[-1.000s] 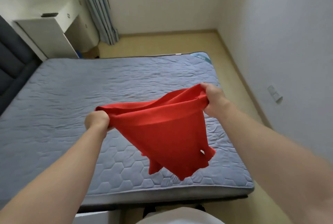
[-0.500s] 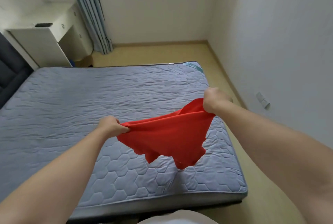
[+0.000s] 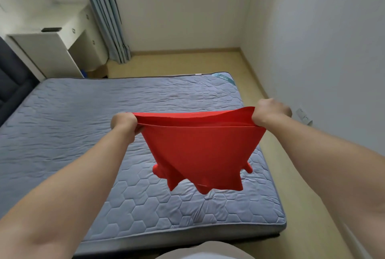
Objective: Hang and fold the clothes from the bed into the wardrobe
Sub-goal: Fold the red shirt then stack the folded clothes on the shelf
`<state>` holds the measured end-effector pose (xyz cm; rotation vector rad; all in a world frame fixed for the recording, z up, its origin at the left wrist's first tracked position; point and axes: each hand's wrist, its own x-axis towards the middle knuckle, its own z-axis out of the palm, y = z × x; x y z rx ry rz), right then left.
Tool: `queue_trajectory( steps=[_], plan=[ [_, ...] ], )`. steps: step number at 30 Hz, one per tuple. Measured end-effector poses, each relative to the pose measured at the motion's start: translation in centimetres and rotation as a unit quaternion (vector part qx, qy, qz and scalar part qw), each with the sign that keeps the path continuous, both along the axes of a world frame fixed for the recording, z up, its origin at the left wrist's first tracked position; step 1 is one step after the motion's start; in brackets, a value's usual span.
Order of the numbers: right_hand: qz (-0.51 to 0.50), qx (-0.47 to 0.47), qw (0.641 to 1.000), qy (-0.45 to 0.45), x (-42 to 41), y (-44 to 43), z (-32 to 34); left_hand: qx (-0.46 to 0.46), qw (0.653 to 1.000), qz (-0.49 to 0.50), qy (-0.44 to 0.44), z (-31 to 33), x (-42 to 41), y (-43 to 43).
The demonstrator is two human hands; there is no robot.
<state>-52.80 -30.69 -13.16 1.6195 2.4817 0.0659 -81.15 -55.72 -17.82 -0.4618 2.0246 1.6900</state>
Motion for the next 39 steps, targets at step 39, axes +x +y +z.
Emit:
queue_trajectory(
  steps=[39],
  plan=[
    [-0.163, -0.164, 0.932, 0.281, -7.9, 10.5, -4.3, -0.212, 0.939, -0.226, 0.148, -0.5, -11.3, 6.3]
  ],
)
